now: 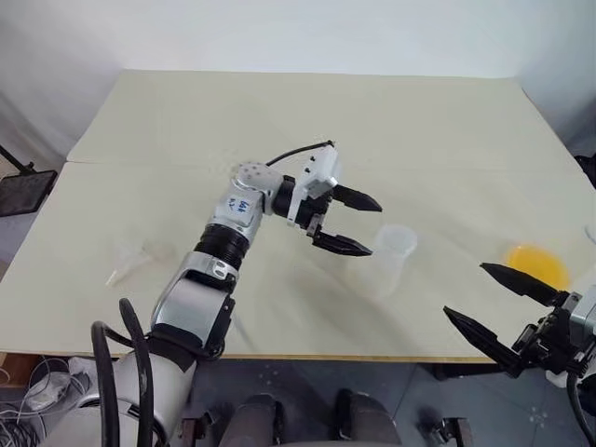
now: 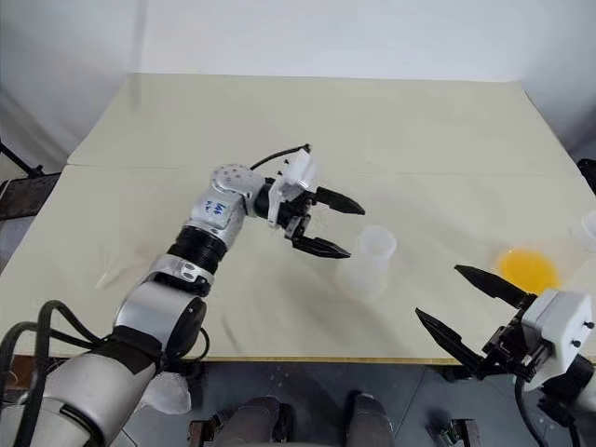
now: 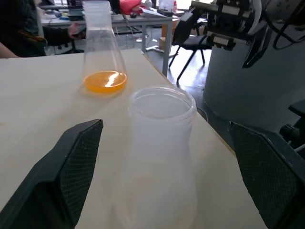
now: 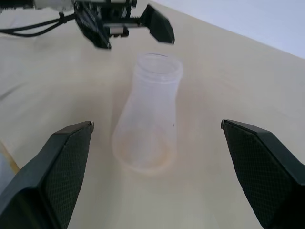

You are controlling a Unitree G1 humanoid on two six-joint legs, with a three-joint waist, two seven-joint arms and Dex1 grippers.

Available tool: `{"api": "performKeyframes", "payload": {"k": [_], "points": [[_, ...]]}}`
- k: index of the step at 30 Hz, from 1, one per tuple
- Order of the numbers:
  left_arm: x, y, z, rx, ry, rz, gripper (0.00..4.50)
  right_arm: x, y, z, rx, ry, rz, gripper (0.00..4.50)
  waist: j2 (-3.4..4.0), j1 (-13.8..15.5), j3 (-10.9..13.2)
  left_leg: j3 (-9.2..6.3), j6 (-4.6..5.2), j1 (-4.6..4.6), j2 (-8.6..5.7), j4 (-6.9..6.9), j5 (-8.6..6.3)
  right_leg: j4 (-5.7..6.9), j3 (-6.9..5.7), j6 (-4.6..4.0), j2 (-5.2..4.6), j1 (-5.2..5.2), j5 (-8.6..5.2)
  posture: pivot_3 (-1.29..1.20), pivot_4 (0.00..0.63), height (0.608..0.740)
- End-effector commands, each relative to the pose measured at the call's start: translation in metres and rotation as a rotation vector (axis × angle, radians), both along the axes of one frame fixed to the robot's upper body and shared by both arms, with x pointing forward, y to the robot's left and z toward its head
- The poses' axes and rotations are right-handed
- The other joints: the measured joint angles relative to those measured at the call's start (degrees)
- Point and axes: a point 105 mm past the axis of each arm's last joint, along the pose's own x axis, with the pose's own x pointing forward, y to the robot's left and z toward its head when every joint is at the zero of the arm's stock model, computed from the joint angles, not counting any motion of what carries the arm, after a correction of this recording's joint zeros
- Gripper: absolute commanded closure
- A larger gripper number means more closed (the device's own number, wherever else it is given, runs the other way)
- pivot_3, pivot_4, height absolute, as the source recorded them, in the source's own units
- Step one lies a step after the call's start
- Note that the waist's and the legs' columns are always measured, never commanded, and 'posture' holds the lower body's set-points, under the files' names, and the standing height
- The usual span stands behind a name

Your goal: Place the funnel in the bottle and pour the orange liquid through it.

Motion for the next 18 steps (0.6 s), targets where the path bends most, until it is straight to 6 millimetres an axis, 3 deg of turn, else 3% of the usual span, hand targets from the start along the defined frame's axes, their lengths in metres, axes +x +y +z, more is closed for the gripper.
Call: {"api": "performKeyframes", "payload": {"k": [1,6,11,18], "points": [[0.004,0.013,0.026,-0.082,-0.033,0.052,0.04,0.001,-0.004,0.009,-0.013,-0.027,0.004,0.0,0.0,0.11,0.0,-0.01,0.0,0.0,0.0,0.0,0.0,0.01,-0.01,0.0,0.0,0.0,0.0,0.0,0.15,0.74],[0.016,0.045,0.046,-0.171,-0.039,0.22,0.04,0.006,-0.006,0.011,-0.016,-0.021,0.022,0.0,0.0,0.05,0.0,-0.03,0.0,-0.01,-0.01,0.02,0.0,0.01,0.01,0.02,0.0,0.01,0.01,0.0,0.15,0.74],[0.017,0.078,0.051,-0.222,-0.042,0.364,0.04,0.01,-0.004,0.014,-0.009,-0.016,0.049,0.0,0.01,-0.03,0.0,-0.05,-0.01,0.03,0.0,0.02,0.0,0.07,0.01,0.03,0.0,0.02,0.02,0.0,0.15,0.74],[0.007,0.151,0.026,-0.292,-0.04,0.712,0.04,0.013,0.012,0.017,-0.008,-0.006,0.174,0.0,0.02,-0.77,-0.01,-0.16,-0.06,0.1,0.04,0.01,-0.03,0.17,0.04,0.04,-0.02,0.04,0.02,0.0,0.15,0.74]]}}
